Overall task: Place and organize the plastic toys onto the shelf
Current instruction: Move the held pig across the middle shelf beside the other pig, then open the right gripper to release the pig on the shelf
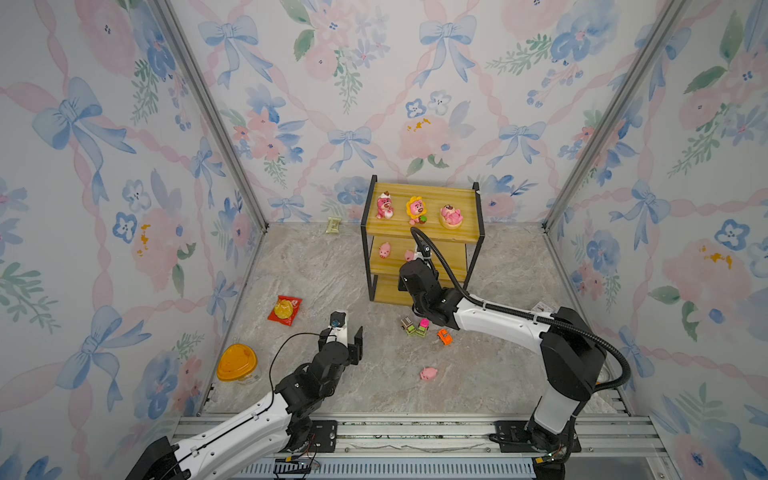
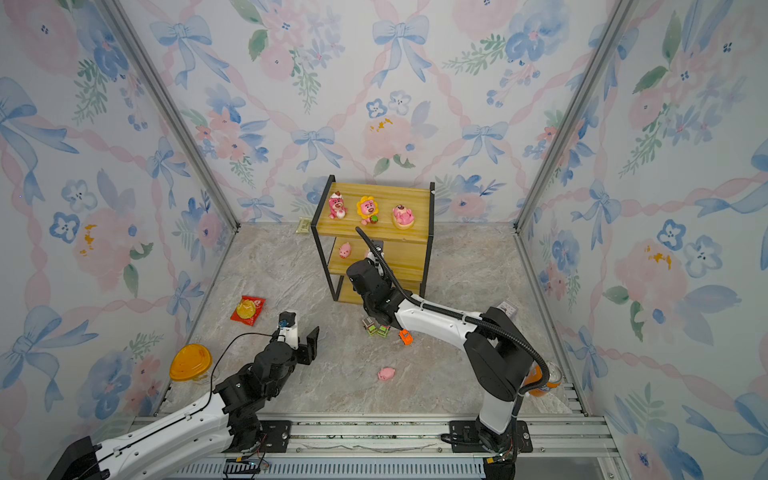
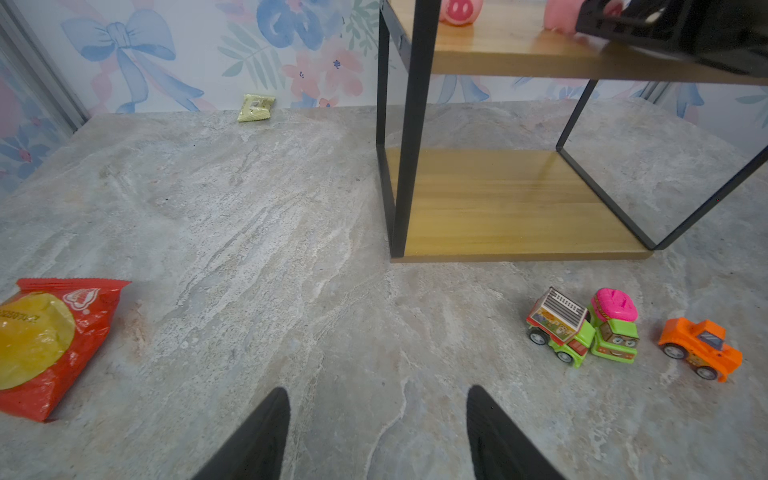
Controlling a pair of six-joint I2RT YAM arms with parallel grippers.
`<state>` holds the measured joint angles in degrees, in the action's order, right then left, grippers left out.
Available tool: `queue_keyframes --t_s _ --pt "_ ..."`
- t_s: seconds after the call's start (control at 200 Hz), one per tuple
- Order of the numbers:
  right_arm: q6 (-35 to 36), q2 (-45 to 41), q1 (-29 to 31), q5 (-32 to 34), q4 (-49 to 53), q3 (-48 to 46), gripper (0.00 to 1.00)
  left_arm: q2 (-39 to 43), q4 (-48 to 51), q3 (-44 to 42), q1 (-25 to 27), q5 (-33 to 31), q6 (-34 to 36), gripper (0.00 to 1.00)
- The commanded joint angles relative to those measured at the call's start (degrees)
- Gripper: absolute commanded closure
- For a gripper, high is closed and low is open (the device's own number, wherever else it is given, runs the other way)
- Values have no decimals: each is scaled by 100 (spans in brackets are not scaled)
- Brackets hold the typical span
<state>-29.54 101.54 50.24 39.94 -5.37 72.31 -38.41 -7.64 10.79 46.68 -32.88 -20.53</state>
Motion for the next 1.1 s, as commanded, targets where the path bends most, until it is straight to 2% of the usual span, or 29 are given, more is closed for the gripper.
queue_keyframes --t_s 0.0,0.105,0.405,1.095 --pt "8 42 -52 158 -8 78 63 53 17 141 -47 72 120 32" --pt "21 7 -52 168 -8 48 61 53 35 160 -46 80 119 32" --pt "40 -142 -25 188 0 -76 45 57 79 192 -47 89 111 32" --pt "278 -410 54 180 126 -206 33 79 148 213 -45 89 69 32"
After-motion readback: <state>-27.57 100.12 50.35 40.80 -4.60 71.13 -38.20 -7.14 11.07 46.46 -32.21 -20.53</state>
